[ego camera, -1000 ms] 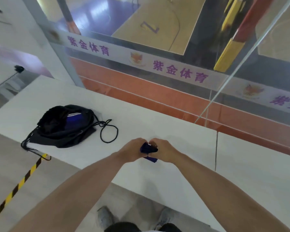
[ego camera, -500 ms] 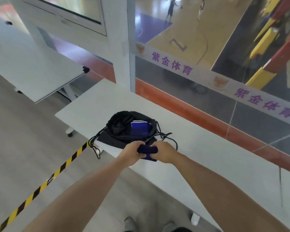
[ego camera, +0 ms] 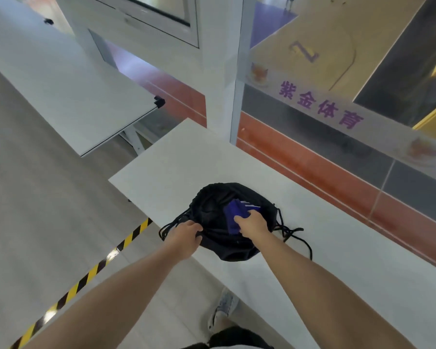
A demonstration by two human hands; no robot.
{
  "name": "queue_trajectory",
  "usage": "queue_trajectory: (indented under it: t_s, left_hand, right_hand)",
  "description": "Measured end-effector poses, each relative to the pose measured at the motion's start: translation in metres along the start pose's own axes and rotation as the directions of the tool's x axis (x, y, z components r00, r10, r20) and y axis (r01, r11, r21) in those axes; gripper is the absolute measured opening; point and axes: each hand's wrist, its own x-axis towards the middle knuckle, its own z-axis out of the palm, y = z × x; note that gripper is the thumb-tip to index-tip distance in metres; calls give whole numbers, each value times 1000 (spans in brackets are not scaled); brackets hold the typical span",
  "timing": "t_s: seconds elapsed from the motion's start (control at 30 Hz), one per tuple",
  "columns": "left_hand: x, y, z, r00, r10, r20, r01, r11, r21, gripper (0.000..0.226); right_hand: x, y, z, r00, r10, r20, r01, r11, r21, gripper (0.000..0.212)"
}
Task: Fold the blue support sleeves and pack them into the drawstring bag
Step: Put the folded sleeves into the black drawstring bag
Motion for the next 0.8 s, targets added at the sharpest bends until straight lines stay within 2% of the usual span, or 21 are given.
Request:
queue_trajectory:
  t_s: [0.07,0.23,0.4,0.53,0.63,0.7,0.8]
  left_hand:
    - [17,-6,-5,999,31,24,-32,997,73,37]
    - [57,-20,-6,993,120,18,-121,983,139,39]
    - [93,-41,0,963,258,84,-271,924,272,46]
    - [118,-60,3,930,344,129,-367,870,328,46]
    - [135,-73,1,889,433,148,-457,820,344,46]
    - [142,-77,-5,867,476,150,-496,793,354,45]
    - [147,-82,-18,830,524,189,-556,751,357,44]
  right_hand:
    - [26,0,14,999,36,3,-37,997,70,69]
    - [34,-24,45,992,120,-32,-111,973,201,62]
    - [33,-41,69,964,231,-132,-208,964,165,56]
    - [44,-42,83,951,250,-180,-245,968,49,58]
    - [52,-49,86,957,200,-209,-242,950,-199,47]
    - [56,-53,87,966,119,-229,-211,874,-437,44]
    - [51,-56,87,962,37,-272,-208,745,-634,50]
